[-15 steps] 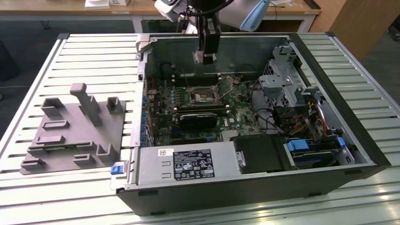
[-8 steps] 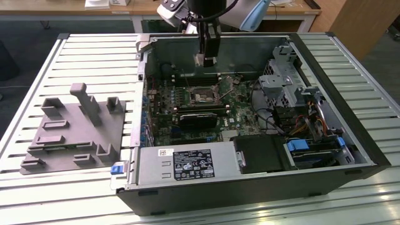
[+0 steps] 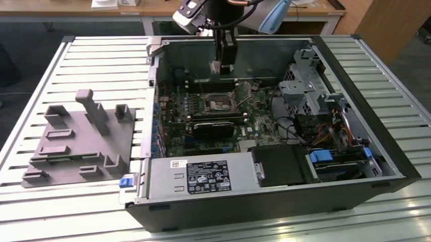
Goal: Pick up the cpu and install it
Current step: 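Place the cpu into insertion slot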
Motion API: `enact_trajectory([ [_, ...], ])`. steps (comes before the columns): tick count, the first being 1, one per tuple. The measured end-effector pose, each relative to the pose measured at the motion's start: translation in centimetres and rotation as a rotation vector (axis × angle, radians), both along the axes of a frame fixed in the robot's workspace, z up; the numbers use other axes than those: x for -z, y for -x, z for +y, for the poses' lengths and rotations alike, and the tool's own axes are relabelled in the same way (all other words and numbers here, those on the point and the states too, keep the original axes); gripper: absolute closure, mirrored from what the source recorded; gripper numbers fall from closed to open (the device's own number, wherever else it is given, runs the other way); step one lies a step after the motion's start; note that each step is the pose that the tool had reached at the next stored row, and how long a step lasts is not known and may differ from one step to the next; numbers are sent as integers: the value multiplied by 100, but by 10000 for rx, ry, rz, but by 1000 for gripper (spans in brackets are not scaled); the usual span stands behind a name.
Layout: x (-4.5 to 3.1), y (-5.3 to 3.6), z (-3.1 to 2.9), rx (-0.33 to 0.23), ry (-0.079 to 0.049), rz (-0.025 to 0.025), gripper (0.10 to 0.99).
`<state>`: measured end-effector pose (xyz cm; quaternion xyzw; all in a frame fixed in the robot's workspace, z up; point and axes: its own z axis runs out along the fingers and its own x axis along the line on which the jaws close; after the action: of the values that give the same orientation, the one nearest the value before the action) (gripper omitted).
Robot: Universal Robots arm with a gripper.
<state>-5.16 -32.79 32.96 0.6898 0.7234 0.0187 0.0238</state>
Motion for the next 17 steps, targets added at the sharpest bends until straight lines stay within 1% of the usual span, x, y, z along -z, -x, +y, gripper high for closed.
enact_trajectory([
  [8, 145, -35, 20, 0, 1, 21, 557],
  [17, 299, -49, 21, 1, -1, 21, 557],
])
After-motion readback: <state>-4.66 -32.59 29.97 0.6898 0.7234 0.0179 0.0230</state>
